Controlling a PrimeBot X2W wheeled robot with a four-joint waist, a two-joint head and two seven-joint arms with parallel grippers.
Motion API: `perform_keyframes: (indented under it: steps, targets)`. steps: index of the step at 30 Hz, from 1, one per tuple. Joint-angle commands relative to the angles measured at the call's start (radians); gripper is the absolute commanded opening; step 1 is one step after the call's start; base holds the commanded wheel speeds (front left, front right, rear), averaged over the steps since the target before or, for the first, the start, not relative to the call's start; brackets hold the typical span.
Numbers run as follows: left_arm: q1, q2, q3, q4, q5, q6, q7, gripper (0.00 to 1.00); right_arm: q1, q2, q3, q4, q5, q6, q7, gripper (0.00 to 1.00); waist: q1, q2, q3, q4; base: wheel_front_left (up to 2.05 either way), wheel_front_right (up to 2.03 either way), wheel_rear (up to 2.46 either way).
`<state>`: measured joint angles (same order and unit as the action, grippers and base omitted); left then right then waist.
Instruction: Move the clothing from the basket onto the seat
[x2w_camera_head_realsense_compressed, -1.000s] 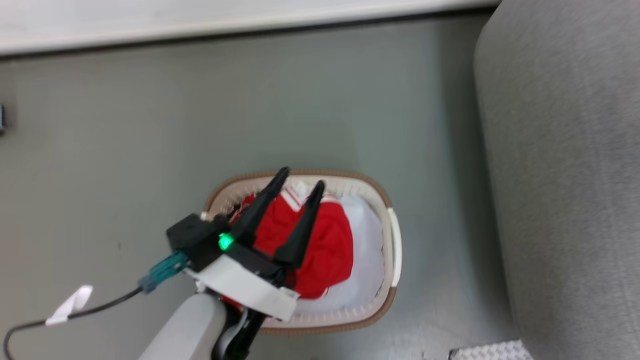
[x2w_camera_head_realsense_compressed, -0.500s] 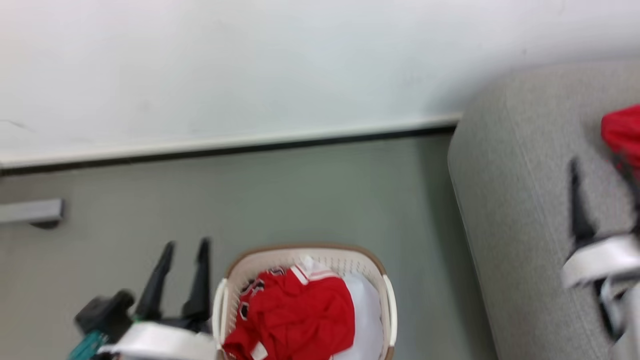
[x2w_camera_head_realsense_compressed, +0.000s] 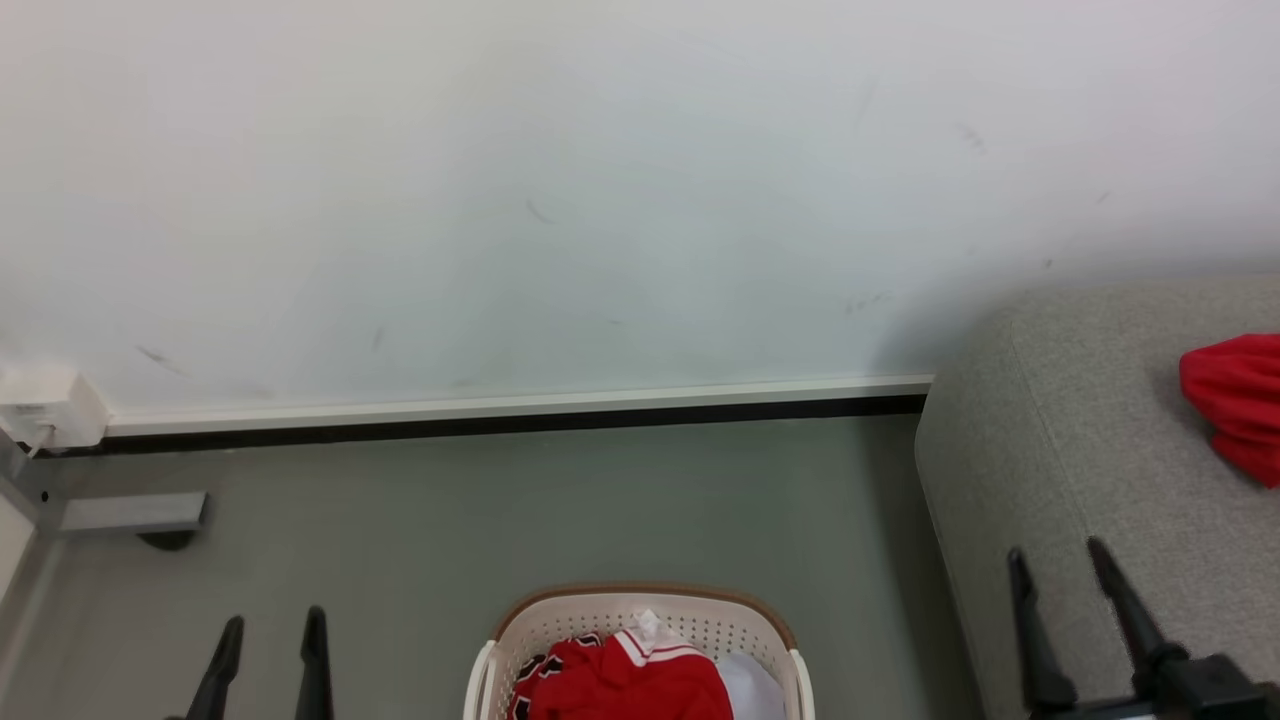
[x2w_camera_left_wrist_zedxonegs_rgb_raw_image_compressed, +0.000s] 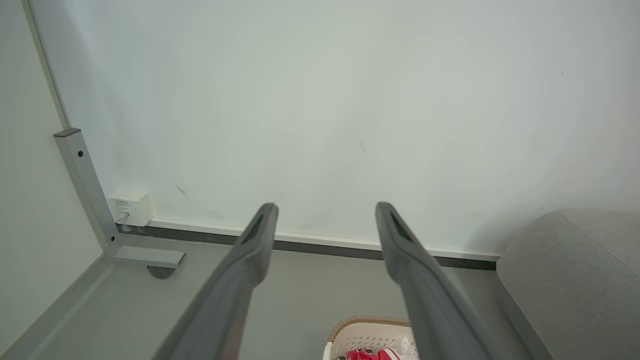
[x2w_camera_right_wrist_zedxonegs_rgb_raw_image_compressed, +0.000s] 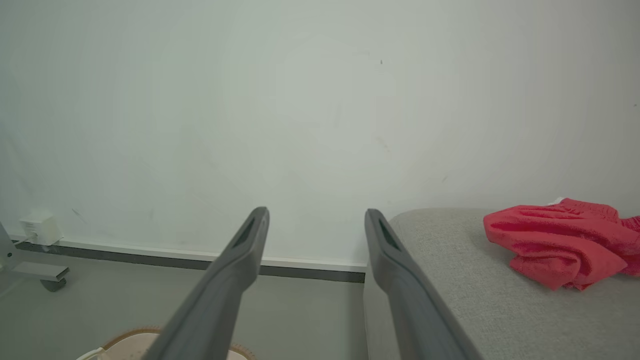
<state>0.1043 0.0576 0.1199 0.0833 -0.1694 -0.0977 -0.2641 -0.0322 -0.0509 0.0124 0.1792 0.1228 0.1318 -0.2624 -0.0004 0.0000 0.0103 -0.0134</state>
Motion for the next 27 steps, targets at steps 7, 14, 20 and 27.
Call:
perform_keyframes:
  steps: [7, 14, 20, 27]
  targets:
    - [0.069, -0.005, 0.02, 0.009, 0.027, -0.012, -0.001, 1.0, 0.037, -0.001, 0.026, 0.097, 0.077, -0.002, -0.003, 1.0, 0.0004, 0.0, -0.028, -0.023, 0.0, 0.0, 0.0]
    - [0.054, -0.005, 0.008, 0.027, 0.014, -0.019, -0.001, 1.0, 0.006, -0.001, 0.029, 0.157, 0.065, -0.002, -0.003, 1.0, 0.0004, 0.0, -0.03, -0.027, 0.0, 0.0, 0.0]
    - [0.044, -0.006, -0.01, 0.045, 0.008, -0.025, -0.001, 1.0, -0.01, -0.001, 0.041, 0.167, 0.068, -0.002, -0.003, 1.0, 0.0004, 0.0, -0.024, -0.031, 0.0, 0.0, 0.0]
    - [0.038, -0.006, -0.016, 0.05, -0.003, -0.029, -0.001, 1.0, -0.02, -0.001, 0.047, 0.165, 0.067, -0.002, -0.003, 1.0, 0.0004, 0.0, -0.014, -0.042, 0.0, 0.0, 0.0]
